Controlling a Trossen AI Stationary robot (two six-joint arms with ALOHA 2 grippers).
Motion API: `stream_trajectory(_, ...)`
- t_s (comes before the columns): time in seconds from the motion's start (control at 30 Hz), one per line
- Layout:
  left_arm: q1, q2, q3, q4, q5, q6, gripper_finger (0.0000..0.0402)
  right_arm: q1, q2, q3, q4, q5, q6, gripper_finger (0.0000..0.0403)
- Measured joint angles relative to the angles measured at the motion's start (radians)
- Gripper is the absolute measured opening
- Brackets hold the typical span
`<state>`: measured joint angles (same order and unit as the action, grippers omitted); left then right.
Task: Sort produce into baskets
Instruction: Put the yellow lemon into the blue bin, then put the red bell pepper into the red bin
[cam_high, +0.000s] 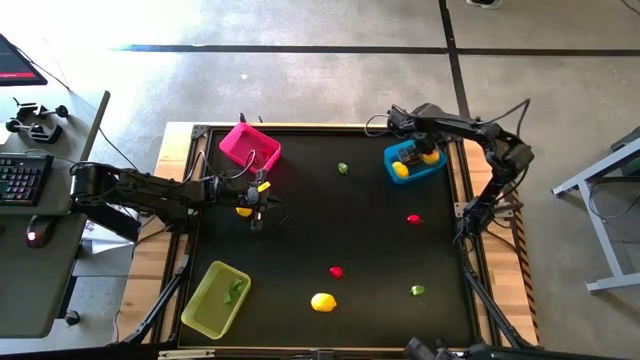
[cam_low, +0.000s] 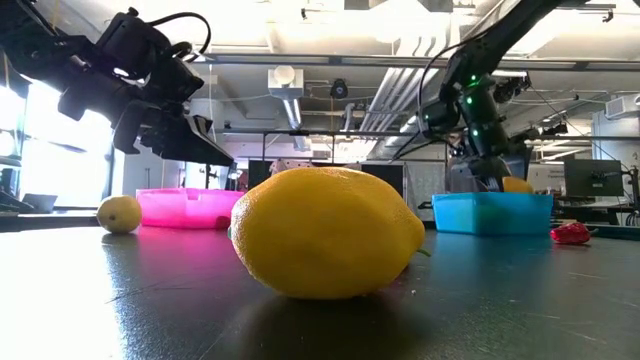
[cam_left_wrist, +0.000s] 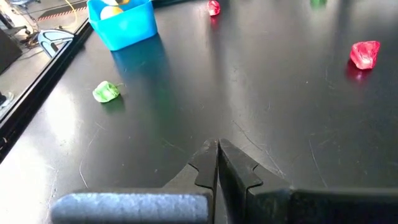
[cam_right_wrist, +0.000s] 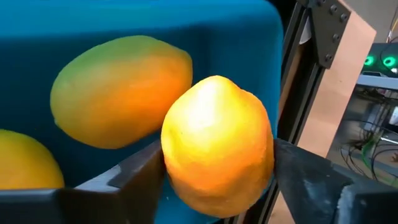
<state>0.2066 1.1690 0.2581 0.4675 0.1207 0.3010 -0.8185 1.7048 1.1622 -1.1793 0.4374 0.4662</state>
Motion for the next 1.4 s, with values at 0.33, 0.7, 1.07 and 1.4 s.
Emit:
stream_trajectory(0.33, 0.000, 0.000, 0.000, 0.001, 0.000, -0.002, 0.0000, 0.014, 0.024, 0.000, -0.034, 0.001, -0.076, 0.0290)
stream_trajectory(0.7, 0.000, 0.000, 0.000, 0.000, 0.000, -0.002, 0.0000, 0.074, 0.024, 0.000, 0.053, 0.028, -0.154, 0.0157)
stream_trajectory(1.07, 0.000, 0.000, 0.000, -0.008, 0.000, -0.002, 0.0000, 0.082, 0.017, 0.000, 0.148, -0.015, -0.180, 0.0029)
stream_trajectory(1.4, 0.000, 0.000, 0.000, -0.009, 0.000, -0.002, 0.0000, 0.280, -0.232, -0.024, 0.231, 0.070, -0.151, 0.0001)
